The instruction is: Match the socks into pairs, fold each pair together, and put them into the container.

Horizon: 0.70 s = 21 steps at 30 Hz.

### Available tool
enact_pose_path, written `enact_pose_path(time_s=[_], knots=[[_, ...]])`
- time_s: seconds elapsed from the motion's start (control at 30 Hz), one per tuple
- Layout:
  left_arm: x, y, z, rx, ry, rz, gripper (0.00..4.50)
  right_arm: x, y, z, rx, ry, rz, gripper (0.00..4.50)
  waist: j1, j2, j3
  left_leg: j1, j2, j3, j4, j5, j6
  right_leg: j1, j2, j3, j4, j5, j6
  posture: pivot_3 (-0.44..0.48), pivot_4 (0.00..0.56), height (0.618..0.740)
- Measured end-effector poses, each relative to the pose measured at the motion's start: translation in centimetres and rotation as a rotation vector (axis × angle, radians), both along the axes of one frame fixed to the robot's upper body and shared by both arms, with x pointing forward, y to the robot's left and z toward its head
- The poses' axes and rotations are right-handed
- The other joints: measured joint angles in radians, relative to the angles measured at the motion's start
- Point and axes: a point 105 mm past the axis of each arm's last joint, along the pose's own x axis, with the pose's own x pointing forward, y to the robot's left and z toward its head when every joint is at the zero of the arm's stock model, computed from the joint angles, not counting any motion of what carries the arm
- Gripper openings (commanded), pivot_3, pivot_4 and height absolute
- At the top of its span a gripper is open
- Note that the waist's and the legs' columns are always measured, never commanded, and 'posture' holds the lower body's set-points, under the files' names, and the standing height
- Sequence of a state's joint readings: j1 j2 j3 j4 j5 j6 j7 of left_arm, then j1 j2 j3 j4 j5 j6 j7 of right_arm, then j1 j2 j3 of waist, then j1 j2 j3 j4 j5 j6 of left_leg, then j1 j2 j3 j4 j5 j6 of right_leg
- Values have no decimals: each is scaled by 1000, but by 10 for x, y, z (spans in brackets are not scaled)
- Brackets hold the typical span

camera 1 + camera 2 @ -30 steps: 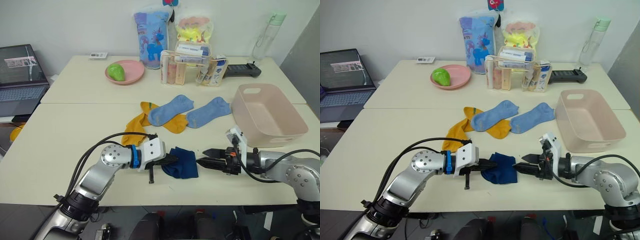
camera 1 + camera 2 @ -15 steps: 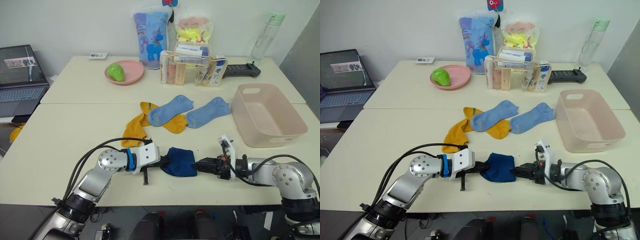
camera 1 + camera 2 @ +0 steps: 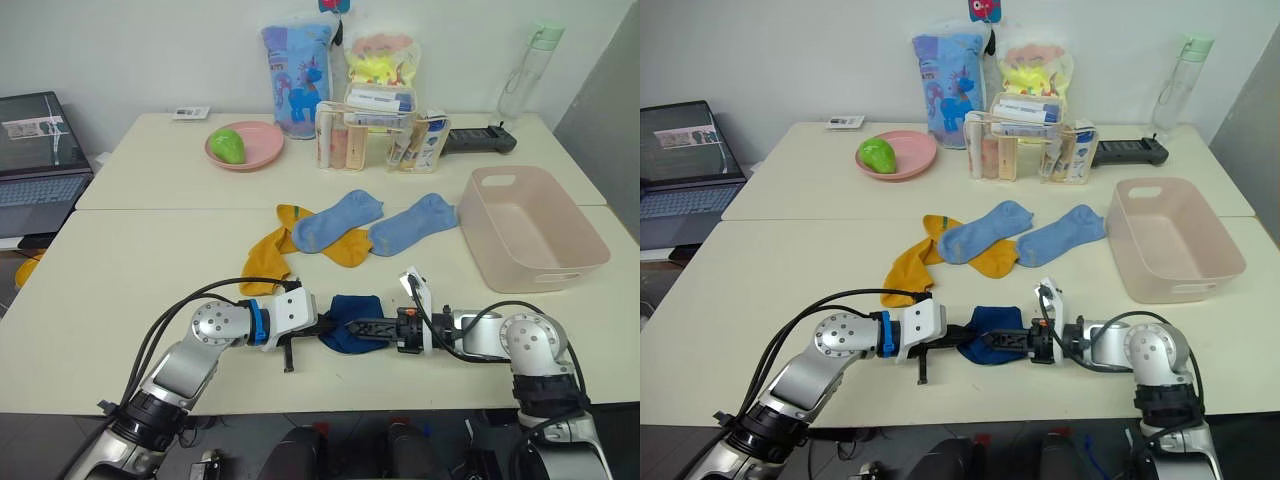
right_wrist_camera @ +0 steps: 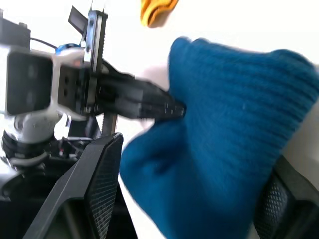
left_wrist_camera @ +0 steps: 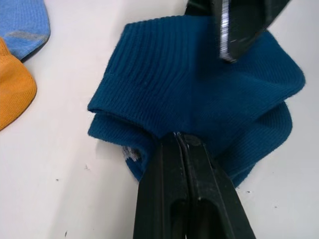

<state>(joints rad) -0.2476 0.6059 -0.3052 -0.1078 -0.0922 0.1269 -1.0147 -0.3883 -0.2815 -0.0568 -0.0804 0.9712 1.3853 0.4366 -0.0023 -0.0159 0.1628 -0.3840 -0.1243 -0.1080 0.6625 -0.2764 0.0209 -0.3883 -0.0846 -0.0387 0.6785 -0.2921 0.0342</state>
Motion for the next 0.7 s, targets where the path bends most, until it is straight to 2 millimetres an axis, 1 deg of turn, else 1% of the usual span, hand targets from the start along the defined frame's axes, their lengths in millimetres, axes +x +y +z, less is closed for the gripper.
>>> enact_pose_path(time_s=[0.1, 0.2, 0.37, 0.47, 0.5, 0.6, 0.7], knots=[[0, 0, 0, 0, 0, 0, 0, 1, 1, 0, 7, 3, 0, 3550, 0, 0, 0, 0, 0, 0, 0, 0, 0, 0, 0, 0, 0, 0, 0, 0, 150, 740], [-1, 0, 0, 1, -1, -2, 0, 1, 0, -2, -13, -13, 11, 2979, 0, 0, 0, 0, 0, 0, 0, 0, 0, 0, 0, 0, 0, 0, 0, 0, 150, 740], [-2, 0, 0, 1, -3, -5, 0, 2, 0, -6, -38, -16, 10, 1323, 0, 0, 0, 0, 0, 0, 0, 0, 0, 0, 0, 0, 0, 0, 0, 0, 150, 740], [-2, 1, 0, 1, -9, -10, 0, 1, 1, -1, -28, -41, 18, 272, 0, 0, 0, 0, 0, 0, 0, 0, 0, 0, 0, 0, 0, 0, 0, 0, 150, 740], [-2, 1, 0, 0, -10, -12, 0, 1, 1, 0, -24, -48, 21, 9, 0, 0, 0, 0, 0, 0, 0, 0, 0, 0, 0, 0, 0, 0, 0, 0, 150, 740], [-2, 1, 1, -12, -3, -15, 0, 1, 1, 0, -24, -52, 21, 9, 0, 0, 0, 0, 0, 0, 0, -1, 1, 0, 0, 0, 0, 0, 0, 0, 150, 740], [-2, 4, 7, -44, 9, -15, 533, -1, -1, 1, -31, -65, 15, 0, 0, 0, 0, 0, 0, 0, 0, 0, 0, 0, 0, 0, 0, 0, 0, 0, 150, 740]])
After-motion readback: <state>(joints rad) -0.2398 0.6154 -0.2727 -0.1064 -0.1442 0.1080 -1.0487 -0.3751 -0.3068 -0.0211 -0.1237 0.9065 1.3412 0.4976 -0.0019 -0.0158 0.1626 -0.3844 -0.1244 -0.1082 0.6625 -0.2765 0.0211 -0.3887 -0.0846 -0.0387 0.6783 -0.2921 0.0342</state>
